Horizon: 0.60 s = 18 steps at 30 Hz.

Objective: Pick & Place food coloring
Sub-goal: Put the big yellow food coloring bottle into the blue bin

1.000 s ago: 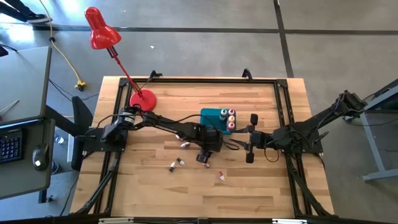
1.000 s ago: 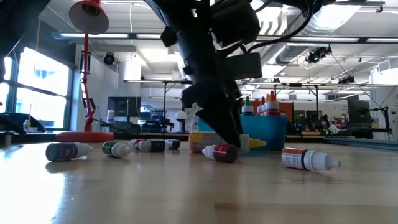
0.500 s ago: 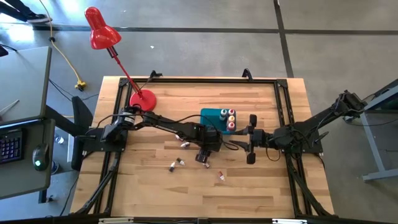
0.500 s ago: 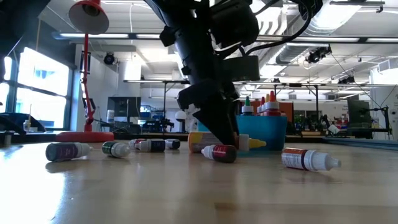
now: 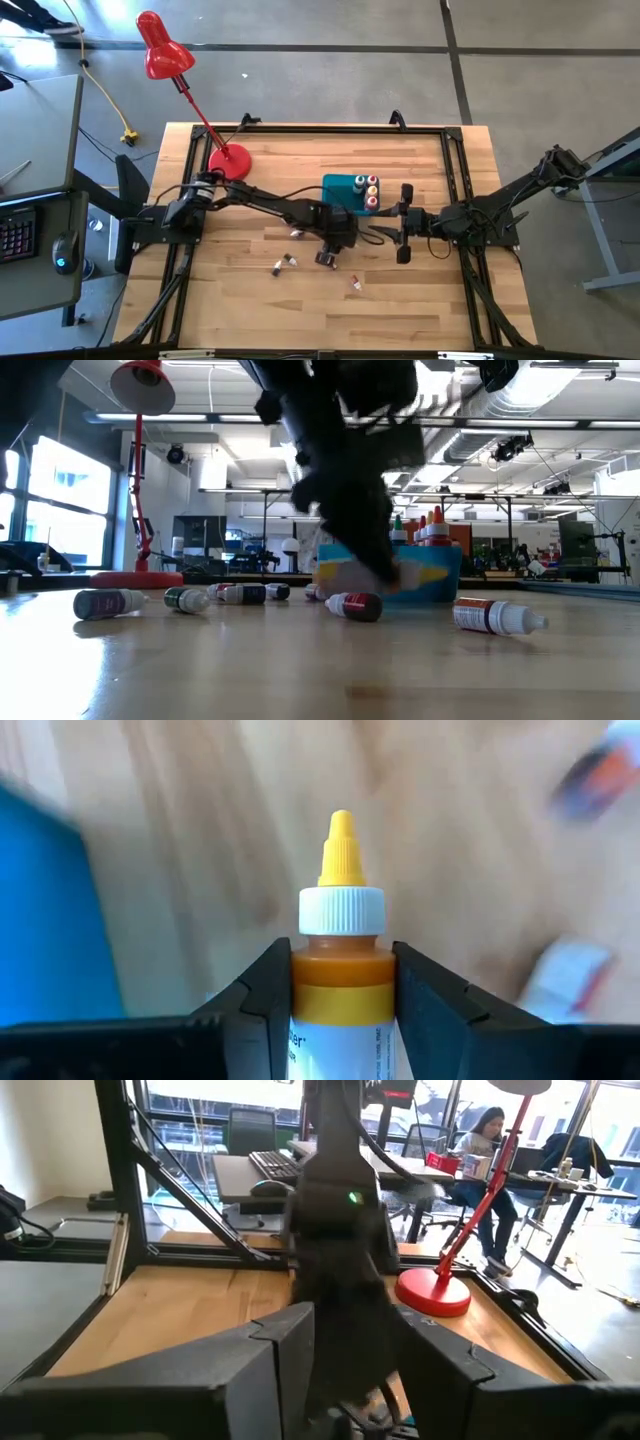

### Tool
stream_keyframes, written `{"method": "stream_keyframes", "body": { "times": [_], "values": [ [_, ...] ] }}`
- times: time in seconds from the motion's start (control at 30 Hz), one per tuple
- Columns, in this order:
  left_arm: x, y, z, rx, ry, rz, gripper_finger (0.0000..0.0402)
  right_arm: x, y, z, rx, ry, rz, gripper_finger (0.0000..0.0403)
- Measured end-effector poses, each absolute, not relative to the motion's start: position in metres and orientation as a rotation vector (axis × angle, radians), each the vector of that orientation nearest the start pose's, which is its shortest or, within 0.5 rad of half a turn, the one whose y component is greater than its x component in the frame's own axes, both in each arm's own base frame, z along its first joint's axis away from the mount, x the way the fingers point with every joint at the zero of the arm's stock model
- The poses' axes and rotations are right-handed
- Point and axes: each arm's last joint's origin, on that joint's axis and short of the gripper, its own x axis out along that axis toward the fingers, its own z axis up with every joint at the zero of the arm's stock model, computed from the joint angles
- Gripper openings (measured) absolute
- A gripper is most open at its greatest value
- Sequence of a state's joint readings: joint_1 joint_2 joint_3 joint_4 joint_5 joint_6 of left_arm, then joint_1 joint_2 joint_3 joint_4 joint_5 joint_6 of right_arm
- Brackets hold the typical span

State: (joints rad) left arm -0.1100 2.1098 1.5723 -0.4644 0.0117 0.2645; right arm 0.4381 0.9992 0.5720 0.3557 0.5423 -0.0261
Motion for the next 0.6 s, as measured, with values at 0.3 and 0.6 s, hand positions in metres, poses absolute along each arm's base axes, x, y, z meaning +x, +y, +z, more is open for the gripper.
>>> {"method": "stream_keyframes", "body": {
  "times": [0.3, 0.6],
  "values": [
    [0.422, -0.05, 0.27, 0.286, 0.723, -0.216, 0.0128, 0.203, 0.079, 0.272, -0.057, 0.061, -0.103, 0.0129],
    [0.328, -0.035, 0.395, 0.297, 0.392, -0.186, 0.0128, 0.203, 0.079, 0.273, -0.052, 0.052, -0.101, 0.0129]
  ]
}}
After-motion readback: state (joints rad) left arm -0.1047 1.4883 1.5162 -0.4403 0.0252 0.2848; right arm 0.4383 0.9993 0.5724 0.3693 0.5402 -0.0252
